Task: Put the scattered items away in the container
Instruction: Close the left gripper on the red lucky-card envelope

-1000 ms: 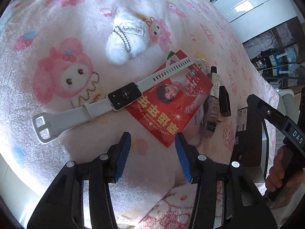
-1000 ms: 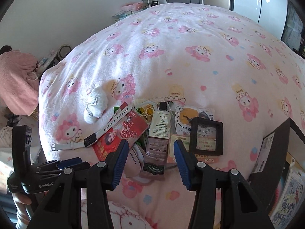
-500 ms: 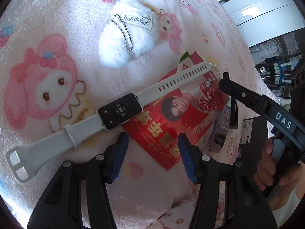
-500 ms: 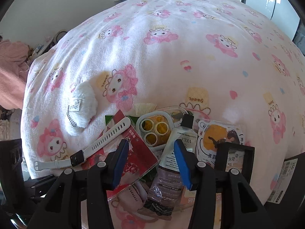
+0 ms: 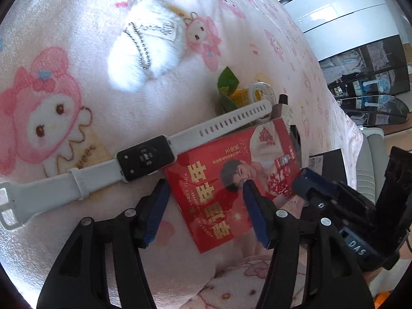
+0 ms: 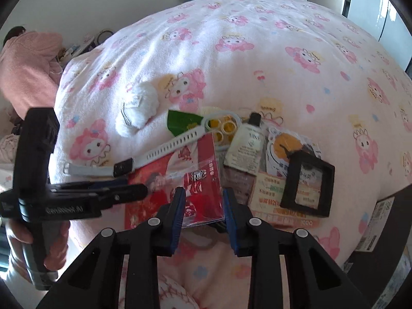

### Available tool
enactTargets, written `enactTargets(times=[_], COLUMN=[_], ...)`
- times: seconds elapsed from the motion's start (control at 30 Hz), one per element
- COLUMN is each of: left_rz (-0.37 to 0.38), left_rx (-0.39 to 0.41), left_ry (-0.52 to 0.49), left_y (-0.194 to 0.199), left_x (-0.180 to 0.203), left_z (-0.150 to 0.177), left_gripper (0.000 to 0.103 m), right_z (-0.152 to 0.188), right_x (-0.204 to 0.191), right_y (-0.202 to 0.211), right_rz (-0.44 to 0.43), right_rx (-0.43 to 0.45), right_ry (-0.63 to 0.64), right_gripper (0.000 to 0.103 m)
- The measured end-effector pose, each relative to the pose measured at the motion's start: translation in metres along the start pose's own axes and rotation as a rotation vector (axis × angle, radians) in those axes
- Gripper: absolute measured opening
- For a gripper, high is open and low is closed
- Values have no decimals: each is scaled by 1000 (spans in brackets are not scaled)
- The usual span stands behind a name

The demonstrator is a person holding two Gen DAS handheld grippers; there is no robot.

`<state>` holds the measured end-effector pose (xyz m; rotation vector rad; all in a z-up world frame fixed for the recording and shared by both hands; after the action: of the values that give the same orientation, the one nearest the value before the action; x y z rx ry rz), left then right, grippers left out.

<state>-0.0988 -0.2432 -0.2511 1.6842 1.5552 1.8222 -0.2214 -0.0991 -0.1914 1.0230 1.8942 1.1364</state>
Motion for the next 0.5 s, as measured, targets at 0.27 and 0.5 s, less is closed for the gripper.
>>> enactTargets(times=[0.27,0.5], left_rz=[-68,-81], left_rx=[-15,-40], left_ry=[-15,-40], left_y=[7,-1], left_x=[0,10], left_z=[6,10], left_gripper=[60,60], right_z=[36,28], right_x=[32,37], right_y=[11,-11], right_rz=[10,-85], right_rx=[-24,-21], right_ry=[-110,-213], right_gripper=[26,26])
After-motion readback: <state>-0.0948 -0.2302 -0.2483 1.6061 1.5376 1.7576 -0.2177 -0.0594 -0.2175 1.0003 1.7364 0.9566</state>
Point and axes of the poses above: each gripper's, at about its wrist camera, not at the fingertips, and y roughly against the way its jaws point, x to its right, z to its underside, the point moved 7 cm from there along -y, roughly the way its jaws point, and after that the axes turned 5 degrees about -y, right-handed, at the moved point
